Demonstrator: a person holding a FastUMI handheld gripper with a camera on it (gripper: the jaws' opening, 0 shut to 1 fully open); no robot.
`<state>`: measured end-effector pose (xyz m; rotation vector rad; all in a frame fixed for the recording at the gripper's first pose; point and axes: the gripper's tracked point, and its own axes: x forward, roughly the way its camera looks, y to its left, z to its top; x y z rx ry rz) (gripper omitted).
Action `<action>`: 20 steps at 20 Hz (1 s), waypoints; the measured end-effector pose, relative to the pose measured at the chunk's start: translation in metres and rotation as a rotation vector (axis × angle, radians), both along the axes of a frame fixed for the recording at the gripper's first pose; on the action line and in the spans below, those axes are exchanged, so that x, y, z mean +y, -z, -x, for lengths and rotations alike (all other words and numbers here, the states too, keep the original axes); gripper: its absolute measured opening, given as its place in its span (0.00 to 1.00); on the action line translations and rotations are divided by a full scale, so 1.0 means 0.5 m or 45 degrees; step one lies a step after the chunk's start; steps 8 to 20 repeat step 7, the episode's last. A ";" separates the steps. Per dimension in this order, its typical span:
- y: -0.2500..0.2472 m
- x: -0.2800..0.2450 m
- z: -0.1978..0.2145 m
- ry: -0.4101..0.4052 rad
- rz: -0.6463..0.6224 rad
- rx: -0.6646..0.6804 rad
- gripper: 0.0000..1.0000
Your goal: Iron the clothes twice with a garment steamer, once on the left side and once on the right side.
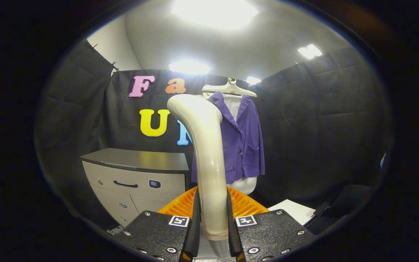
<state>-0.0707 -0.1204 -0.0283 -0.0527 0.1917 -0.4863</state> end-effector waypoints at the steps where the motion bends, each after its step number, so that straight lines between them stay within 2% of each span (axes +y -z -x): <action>1: 0.001 0.001 0.001 0.000 0.001 0.002 0.32; 20: 0.005 0.004 0.000 -0.002 -0.001 0.002 0.32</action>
